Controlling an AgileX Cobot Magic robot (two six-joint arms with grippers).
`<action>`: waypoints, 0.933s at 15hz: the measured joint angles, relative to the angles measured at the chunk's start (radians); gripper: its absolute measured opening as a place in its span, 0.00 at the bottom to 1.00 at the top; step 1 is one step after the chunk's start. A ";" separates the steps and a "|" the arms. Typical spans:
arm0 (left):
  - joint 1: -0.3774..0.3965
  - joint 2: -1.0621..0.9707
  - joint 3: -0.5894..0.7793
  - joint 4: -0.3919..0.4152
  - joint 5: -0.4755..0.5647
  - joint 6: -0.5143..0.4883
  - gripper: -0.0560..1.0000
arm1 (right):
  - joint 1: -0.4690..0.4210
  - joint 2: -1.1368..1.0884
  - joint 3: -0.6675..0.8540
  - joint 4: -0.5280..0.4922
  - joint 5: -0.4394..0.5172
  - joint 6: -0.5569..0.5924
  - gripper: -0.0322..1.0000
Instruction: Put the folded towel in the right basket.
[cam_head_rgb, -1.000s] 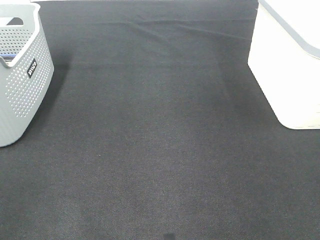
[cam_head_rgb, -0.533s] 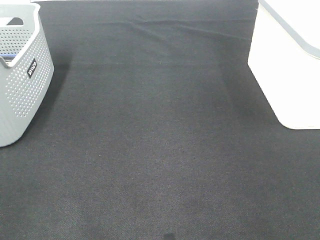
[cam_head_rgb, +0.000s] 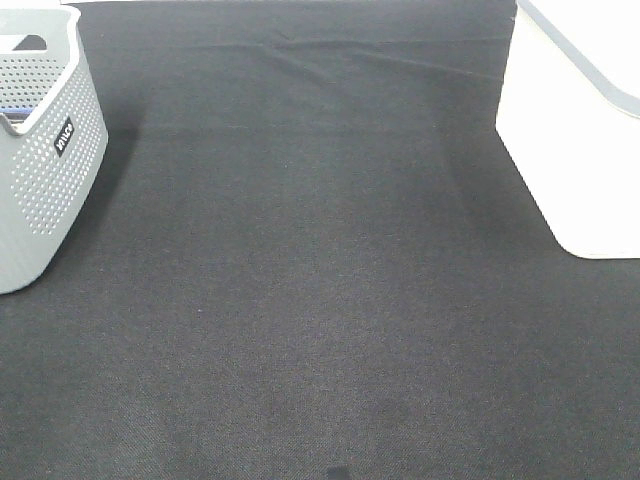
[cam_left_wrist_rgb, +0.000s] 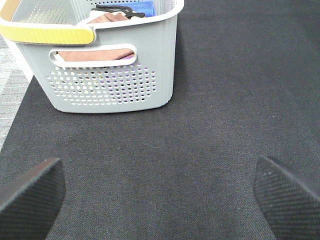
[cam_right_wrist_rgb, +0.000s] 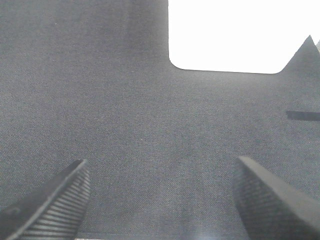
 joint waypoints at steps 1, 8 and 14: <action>0.000 0.000 0.000 0.000 0.000 0.000 0.98 | 0.000 0.000 0.000 0.000 0.000 0.000 0.75; 0.000 0.000 0.000 0.000 0.000 0.000 0.98 | -0.019 0.000 0.000 0.001 0.000 0.000 0.75; 0.000 0.000 0.000 0.000 0.000 0.000 0.98 | -0.055 -0.096 0.001 0.015 -0.001 0.000 0.75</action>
